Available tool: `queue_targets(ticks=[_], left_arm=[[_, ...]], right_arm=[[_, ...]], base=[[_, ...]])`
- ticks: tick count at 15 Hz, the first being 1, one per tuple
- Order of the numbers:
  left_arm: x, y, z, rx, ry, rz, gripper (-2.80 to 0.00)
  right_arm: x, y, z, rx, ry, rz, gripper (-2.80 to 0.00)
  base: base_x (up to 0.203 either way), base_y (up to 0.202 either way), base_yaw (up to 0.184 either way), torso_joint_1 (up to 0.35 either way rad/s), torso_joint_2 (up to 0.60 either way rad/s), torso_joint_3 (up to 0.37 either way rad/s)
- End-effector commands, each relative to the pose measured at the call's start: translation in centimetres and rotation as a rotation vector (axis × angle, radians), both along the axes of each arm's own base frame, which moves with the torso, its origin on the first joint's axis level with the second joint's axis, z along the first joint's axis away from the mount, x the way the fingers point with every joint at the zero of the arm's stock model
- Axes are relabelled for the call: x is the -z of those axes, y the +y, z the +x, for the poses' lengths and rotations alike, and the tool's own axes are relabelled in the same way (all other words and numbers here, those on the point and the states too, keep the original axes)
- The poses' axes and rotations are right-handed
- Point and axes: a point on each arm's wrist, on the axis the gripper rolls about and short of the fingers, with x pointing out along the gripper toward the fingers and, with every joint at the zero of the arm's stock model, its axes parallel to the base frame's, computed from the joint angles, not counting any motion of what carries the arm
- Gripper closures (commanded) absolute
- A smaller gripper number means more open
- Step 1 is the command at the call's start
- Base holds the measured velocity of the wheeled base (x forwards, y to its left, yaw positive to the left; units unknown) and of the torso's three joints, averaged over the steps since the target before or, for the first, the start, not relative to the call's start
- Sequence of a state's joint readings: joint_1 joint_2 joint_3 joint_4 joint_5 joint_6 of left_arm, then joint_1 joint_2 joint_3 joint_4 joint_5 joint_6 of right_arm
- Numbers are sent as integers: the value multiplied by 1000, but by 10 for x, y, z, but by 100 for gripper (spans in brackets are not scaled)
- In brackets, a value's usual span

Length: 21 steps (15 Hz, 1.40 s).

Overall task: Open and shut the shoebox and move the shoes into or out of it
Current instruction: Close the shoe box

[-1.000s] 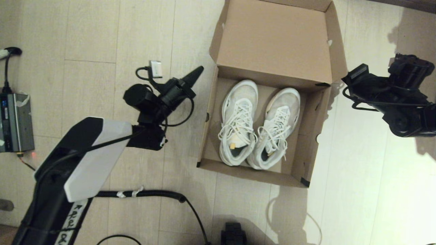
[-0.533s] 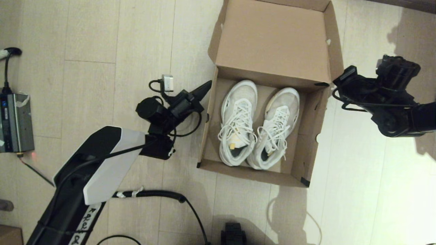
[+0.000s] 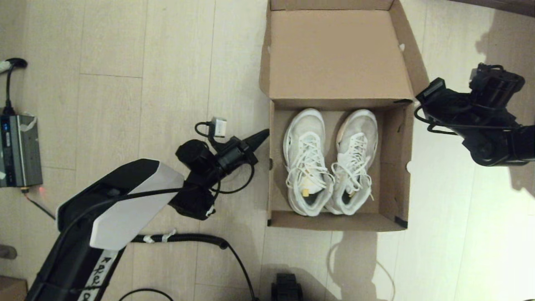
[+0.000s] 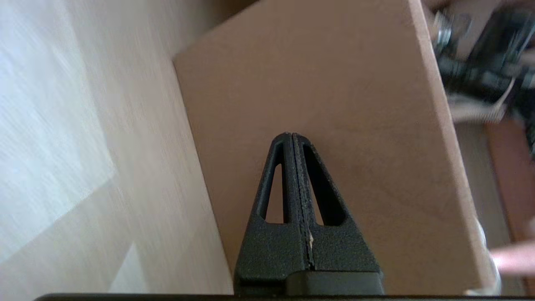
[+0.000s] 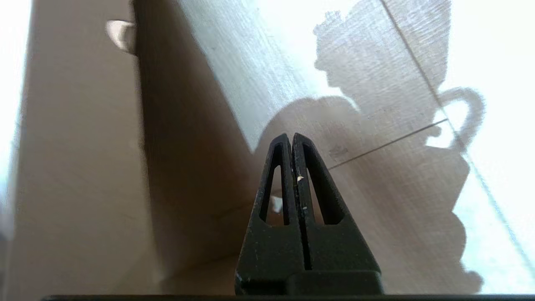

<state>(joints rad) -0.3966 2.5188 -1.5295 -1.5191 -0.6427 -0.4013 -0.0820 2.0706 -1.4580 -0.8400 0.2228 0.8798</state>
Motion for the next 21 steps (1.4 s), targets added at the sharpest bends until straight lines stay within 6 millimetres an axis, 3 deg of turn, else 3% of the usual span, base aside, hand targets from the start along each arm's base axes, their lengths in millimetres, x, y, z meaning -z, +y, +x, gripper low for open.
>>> queue_targets(ticks=[1, 4, 7, 12, 15, 21], left_arm=[[-12, -11, -17, 33, -18, 7, 0], [-13, -14, -19, 30, -37, 14, 0], [-18, 6, -5, -23, -65, 1, 0], [-50, 37, 20, -79, -176, -69, 0], [-69, 46, 36, -100, -206, -80, 0], [-65, 50, 44, -98, -161, -57, 0]], right_arm=[[-1, -8, -3, 20, -5, -13, 0], [2, -17, -5, 41, 9, -16, 0], [12, -17, -9, 30, 46, -11, 0], [18, -13, -26, 4, 89, -9, 0], [23, -2, -37, -40, 124, -10, 0], [22, 20, -59, -99, 149, -3, 0]], base=[[0, 0, 0, 0, 0, 0], [0, 0, 0, 0, 0, 0], [0, 0, 0, 0, 0, 0], [0, 0, 0, 0, 0, 0], [0, 0, 0, 0, 0, 0], [0, 0, 0, 0, 0, 0]])
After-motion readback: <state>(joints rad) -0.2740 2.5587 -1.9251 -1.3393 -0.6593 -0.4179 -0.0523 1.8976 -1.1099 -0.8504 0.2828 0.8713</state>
